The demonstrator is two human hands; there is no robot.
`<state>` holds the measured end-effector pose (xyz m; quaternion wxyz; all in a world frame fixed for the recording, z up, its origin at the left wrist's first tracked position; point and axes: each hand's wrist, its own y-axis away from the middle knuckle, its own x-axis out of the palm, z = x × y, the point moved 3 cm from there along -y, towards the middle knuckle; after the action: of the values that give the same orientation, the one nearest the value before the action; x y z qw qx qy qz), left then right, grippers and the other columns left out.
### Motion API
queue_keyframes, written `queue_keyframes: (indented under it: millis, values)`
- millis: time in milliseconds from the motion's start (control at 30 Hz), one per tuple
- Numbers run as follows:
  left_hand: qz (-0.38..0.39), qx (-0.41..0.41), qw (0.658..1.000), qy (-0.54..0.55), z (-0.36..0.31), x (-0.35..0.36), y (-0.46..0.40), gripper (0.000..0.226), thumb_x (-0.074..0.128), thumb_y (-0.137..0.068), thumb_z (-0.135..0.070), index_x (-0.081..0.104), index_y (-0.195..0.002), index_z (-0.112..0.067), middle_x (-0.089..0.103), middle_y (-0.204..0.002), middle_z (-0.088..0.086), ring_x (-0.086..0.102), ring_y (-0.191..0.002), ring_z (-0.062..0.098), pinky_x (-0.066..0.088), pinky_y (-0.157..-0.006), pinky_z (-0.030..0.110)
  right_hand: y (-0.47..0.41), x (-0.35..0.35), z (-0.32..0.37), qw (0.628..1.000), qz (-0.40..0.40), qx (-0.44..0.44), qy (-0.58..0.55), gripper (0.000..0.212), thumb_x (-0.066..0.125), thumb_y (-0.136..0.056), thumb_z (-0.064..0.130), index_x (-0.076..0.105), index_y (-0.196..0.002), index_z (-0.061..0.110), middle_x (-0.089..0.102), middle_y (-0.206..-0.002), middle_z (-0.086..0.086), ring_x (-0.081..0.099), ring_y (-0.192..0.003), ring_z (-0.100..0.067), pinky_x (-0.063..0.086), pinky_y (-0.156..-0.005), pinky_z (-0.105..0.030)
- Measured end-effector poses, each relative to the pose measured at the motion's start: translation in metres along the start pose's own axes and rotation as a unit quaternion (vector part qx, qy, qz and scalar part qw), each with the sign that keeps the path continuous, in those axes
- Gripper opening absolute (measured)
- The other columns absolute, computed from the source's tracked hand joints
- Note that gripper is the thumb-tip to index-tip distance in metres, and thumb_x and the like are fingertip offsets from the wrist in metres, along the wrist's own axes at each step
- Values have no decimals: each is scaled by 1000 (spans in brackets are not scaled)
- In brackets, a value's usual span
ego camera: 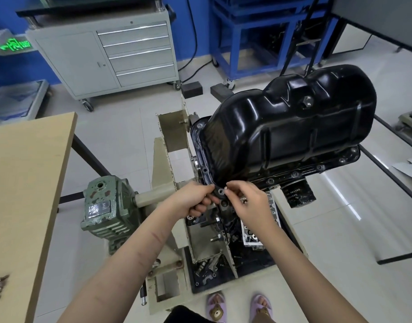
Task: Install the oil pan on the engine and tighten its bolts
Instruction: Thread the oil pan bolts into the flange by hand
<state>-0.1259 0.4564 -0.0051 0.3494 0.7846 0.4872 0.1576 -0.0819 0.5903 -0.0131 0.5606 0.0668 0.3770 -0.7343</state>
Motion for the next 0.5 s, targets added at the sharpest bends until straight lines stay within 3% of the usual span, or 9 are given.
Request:
queue_keyframes:
  millis: [100,267,500]
  values:
    - [-8,11,1000,9,1,1,0,42,38,-99,-27,57,-70,-4,30,-33,-10,21,-26,3,15,-30,8,1,2,2,999,-14,-16,26,12,67,-73,0,69,-84,-4,69,-75,-12,53,-76,-9,42,-71,-18]
    - [-20,29,999,25,3,3,0,44,37,-99,-29,56,-69,-4,28,-33,-11,20,-26,3,14,-31,8,2,4,1,1000,-26,16,0,10,67,-76,1,69,-86,-2,68,-77,-9,53,-78,-7,38,-73,-4]
    - [-22,26,999,28,3,2,1,44,38,-99,-30,56,-70,-4,29,-34,-10,20,-27,3,14,-32,9,1,3,1,999,-19,29,-15,10,65,-78,5,69,-85,-1,67,-75,-8,50,-74,0,38,-70,-2]
